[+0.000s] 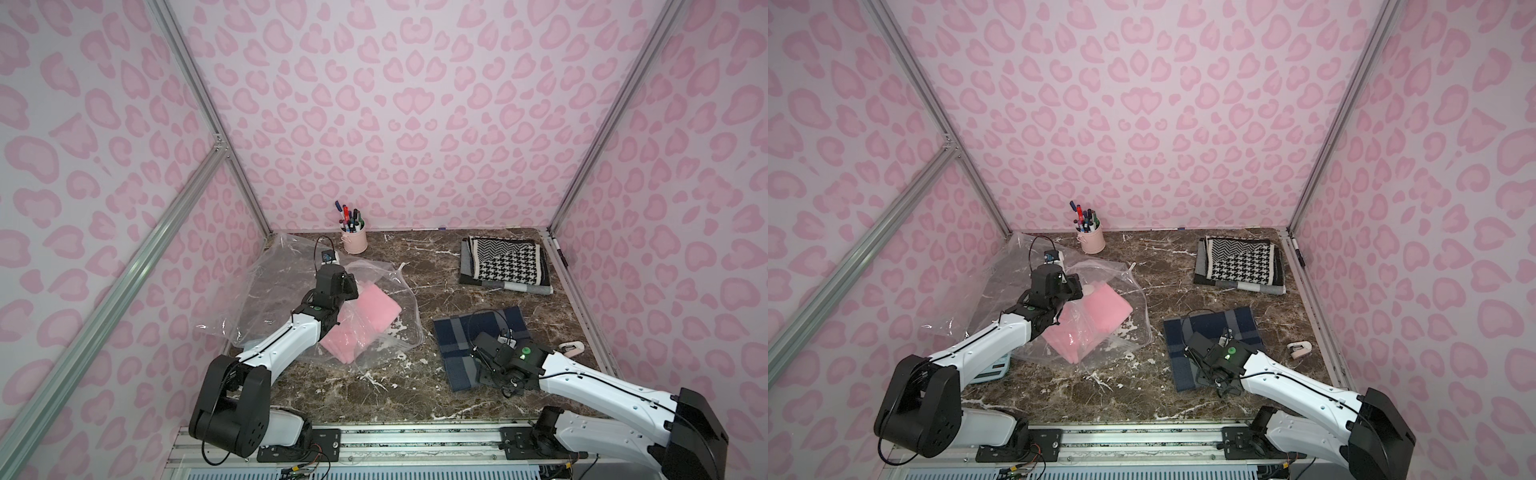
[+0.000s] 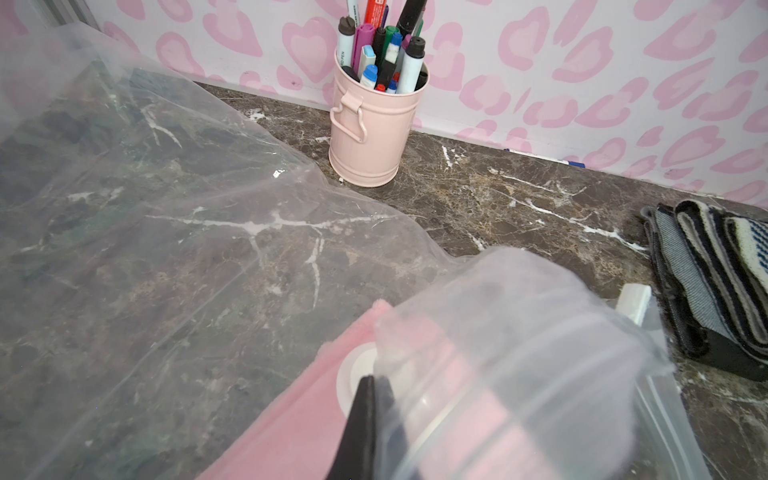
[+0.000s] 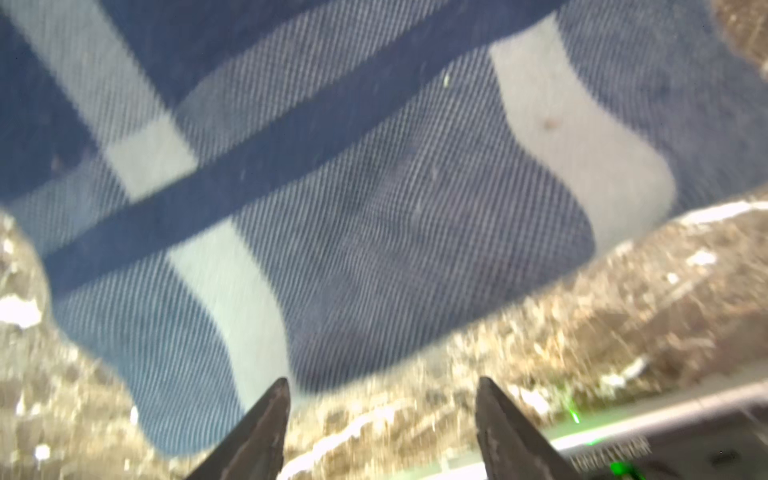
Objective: Take the blanket out of the vacuum bag
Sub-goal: Place the blanket at the center of the board, then pick up the blanket at the center of the board.
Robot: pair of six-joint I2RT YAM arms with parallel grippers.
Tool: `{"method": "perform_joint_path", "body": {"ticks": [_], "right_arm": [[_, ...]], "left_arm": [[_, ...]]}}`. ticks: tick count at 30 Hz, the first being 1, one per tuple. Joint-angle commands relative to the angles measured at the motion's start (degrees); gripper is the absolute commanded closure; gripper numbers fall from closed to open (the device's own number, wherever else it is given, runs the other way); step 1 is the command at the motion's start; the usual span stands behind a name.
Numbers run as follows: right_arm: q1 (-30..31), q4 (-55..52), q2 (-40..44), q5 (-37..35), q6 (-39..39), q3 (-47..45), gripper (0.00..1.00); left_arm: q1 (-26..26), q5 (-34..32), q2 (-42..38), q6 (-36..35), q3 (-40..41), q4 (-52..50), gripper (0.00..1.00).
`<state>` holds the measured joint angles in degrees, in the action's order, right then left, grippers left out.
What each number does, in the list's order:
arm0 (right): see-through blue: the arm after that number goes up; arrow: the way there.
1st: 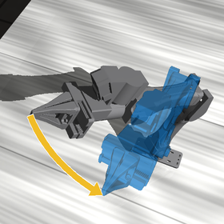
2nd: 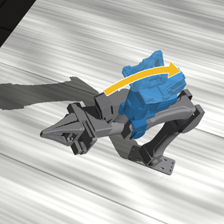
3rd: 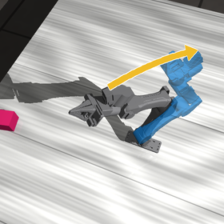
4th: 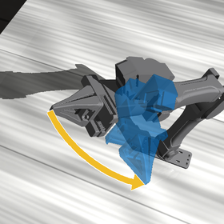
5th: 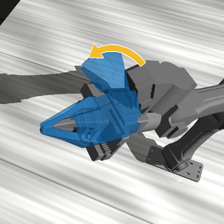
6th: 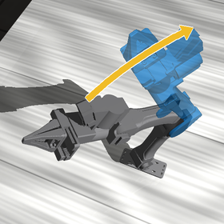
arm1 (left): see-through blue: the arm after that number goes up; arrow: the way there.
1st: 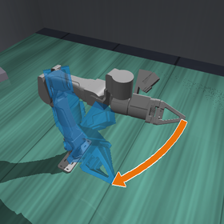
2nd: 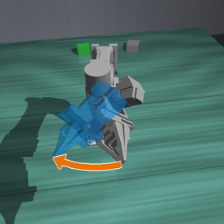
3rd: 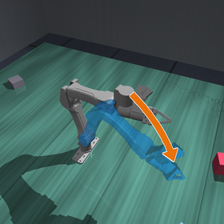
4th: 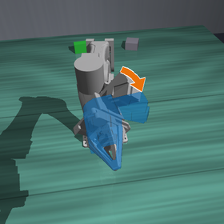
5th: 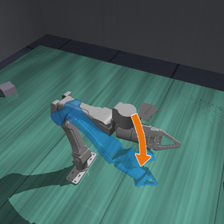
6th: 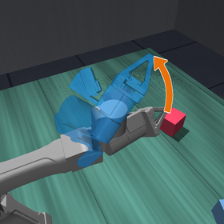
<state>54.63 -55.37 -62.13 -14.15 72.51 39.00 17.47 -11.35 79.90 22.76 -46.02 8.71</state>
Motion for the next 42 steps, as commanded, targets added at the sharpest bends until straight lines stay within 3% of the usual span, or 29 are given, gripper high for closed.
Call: {"method": "perform_joint_path", "body": {"ticks": [1,5,8,12,14,24,27,33,38,42], "right_arm": [[2.2,-8.1,-0.7,-2.7,4.2,4.6,0.29],[2.4,-9.7,-4.7,-7.8,0.2,14.0,0.29],[-0.8,-3.5,-7.4,-12.4,-5.6,14.6,0.28],[-10.3,11.2,-7.8,-7.7,-14.1,5.8,0.28],[-13.4,13.3,-7.1,-4.1,-15.0,2.3,0.28],[-14.3,20.2,4.1,4.4,-11.6,-13.3,0.28],[-14.3,15.0,4.4,1.0,-12.2,-8.7,0.28],[-12.5,9.5,-1.6,-5.1,-19.7,9.0,0.28],[-8.5,10.7,-19.1,-6.3,-30.0,21.4,0.27],[-3.4,12.3,-30.2,-7.3,-32.5,25.0,0.26]], "left_arm": [[-0.1,1.7,-0.5,0.9,0.3,1.7,0.96],[0.0,1.9,0.0,1.0,0.6,2.0,0.96],[-0.1,2.0,0.3,1.1,0.8,2.3,0.96],[0.0,1.1,-0.3,0.7,0.7,1.3,0.96],[-0.1,0.4,-1.1,0.3,0.6,0.7,0.96],[-0.1,-0.1,-0.7,0.3,0.5,0.3,0.96],[-0.1,-0.4,-0.9,0.1,0.6,0.3,0.96],[0.0,0.2,-0.7,0.5,1.8,1.4,0.96],[-0.1,-0.4,-0.8,0.3,1.7,1.0,0.96],[0.0,-2.4,-1.5,0.5,2.2,0.4,0.96]]}}
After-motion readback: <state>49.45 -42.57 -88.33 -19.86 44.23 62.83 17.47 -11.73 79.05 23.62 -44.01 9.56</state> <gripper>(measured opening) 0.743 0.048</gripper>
